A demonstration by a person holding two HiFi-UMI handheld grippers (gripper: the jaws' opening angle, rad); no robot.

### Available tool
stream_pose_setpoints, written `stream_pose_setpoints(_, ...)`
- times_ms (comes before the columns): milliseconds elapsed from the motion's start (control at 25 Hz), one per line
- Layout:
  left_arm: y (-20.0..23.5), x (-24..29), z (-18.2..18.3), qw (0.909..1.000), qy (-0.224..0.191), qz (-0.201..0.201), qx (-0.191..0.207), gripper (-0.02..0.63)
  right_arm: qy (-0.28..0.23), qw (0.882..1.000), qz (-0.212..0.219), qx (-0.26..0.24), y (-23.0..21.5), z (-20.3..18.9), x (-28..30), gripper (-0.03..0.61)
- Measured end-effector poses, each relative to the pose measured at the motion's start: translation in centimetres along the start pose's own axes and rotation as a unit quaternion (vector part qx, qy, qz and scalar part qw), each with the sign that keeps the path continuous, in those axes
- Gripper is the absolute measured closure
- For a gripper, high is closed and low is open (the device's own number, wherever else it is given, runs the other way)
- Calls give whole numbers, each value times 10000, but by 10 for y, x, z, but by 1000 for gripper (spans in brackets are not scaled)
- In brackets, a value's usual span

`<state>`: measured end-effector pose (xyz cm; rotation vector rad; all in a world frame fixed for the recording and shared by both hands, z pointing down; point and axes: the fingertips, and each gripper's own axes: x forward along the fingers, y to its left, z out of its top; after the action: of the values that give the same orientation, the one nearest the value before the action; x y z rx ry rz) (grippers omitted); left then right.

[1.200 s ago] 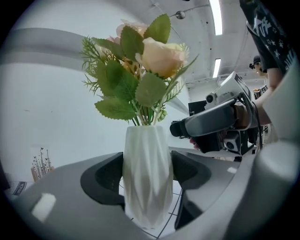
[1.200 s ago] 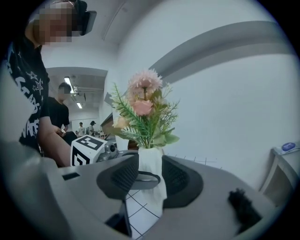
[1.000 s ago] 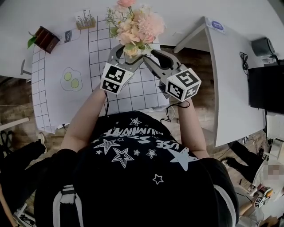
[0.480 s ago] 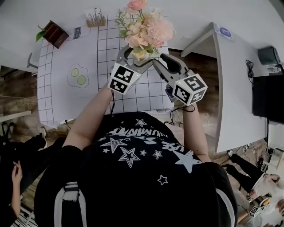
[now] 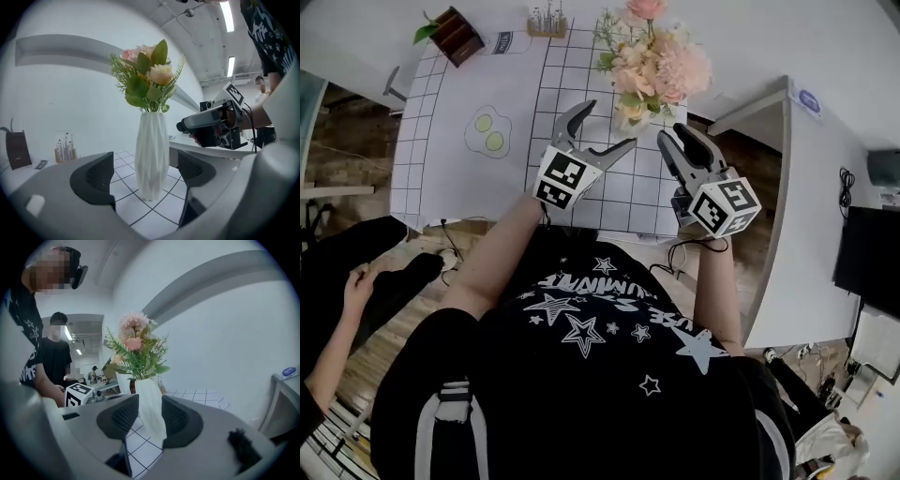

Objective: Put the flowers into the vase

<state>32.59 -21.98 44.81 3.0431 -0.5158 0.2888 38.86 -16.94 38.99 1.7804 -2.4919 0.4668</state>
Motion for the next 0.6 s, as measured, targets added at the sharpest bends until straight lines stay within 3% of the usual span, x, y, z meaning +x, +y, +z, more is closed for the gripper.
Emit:
stream_pose_setpoints(360,15,-90,-1,9952,-213,892,-333,201,38,9998,-59,203,2,-22,-7,422)
stream_pose_setpoints(600,32,-165,3,9885,-486,1340,-500,223,70,9999,-18,84,46,-25,-3,423)
